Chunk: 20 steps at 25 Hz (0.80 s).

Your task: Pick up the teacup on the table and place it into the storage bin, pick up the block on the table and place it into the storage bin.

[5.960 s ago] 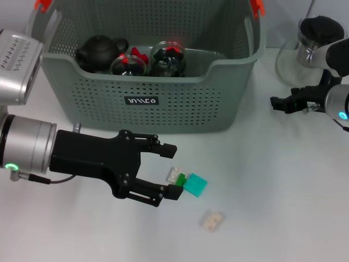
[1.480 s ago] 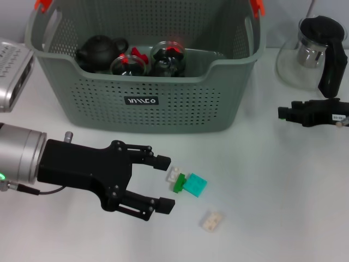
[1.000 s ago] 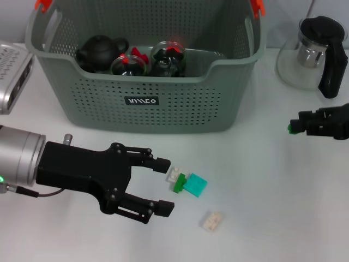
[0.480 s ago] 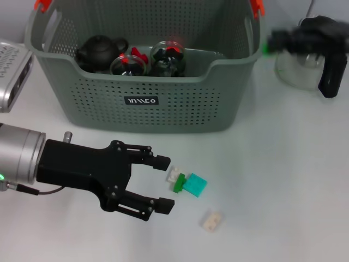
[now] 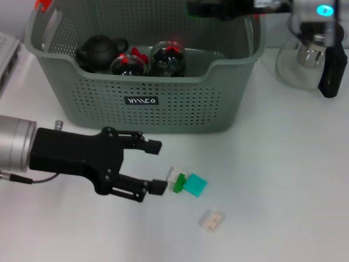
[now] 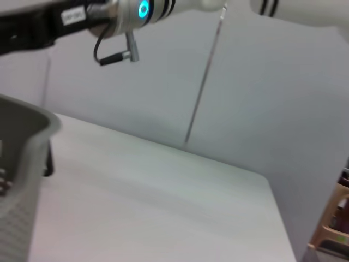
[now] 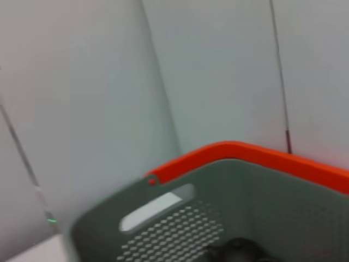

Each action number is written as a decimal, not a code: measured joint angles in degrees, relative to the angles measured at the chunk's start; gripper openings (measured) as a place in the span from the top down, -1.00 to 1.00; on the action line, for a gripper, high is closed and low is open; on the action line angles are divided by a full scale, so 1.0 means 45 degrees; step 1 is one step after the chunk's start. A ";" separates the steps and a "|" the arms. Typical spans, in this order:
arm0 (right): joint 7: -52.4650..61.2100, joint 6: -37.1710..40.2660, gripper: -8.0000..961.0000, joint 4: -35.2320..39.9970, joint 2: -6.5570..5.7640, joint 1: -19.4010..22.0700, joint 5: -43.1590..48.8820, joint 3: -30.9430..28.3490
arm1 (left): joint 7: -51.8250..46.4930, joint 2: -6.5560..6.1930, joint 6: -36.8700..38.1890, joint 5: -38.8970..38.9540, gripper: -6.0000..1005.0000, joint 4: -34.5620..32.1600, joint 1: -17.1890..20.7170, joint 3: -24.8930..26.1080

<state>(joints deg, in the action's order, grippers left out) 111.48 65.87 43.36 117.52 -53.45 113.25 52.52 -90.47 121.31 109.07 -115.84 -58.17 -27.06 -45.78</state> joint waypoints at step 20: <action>0.0267 -0.2782 -0.29 -0.0273 -0.0048 -0.0992 0.0291 0.1056 | -0.0013 -0.0245 -0.0204 -0.0220 -0.73 0.0007 -0.0016 0.0962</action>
<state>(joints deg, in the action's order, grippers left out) 112.68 53.35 42.14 117.30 -57.91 114.56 57.27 -90.53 120.21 108.15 -116.83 -58.14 -27.13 -41.45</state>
